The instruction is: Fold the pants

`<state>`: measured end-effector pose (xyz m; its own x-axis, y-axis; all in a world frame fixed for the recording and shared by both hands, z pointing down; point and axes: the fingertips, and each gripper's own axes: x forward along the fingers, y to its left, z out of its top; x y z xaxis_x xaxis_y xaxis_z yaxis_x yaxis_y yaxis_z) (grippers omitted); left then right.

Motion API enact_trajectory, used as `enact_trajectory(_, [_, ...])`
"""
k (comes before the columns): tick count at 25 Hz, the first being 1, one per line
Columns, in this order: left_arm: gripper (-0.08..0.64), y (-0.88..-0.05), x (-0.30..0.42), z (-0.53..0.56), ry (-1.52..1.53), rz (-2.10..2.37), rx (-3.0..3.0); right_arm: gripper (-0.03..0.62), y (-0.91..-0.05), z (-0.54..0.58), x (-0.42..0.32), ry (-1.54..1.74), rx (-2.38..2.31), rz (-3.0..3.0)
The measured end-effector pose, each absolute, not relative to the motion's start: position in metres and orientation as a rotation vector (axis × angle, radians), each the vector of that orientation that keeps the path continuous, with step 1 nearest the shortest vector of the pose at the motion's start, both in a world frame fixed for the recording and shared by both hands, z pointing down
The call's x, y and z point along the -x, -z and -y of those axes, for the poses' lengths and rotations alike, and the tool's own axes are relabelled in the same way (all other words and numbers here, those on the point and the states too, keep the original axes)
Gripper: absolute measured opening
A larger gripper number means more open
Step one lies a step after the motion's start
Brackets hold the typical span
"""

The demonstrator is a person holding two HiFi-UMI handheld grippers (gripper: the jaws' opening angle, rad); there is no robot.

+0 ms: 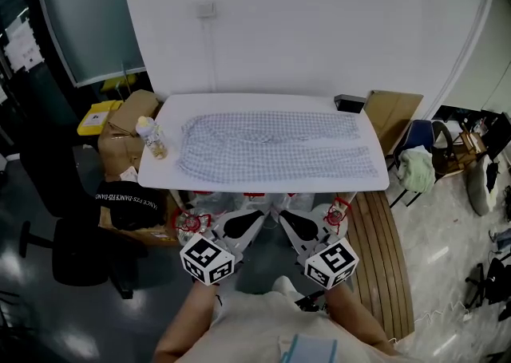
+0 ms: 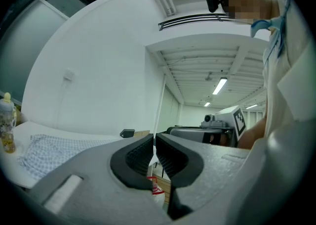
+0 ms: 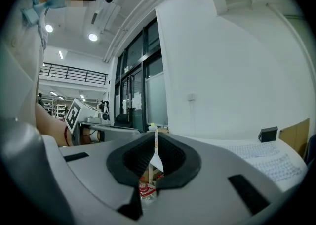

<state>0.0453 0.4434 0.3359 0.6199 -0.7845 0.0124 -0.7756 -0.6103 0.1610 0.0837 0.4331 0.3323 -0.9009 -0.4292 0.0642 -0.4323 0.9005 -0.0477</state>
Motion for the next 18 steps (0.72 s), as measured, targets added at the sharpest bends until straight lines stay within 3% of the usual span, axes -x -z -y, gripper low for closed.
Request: enact_trajectory(18, [0.011,-0.348,-0.029,-0.357,0.097,1.352,-2.645,0.049,-0.348,-0.347,-0.074,-0.159,-0.687,2.99])
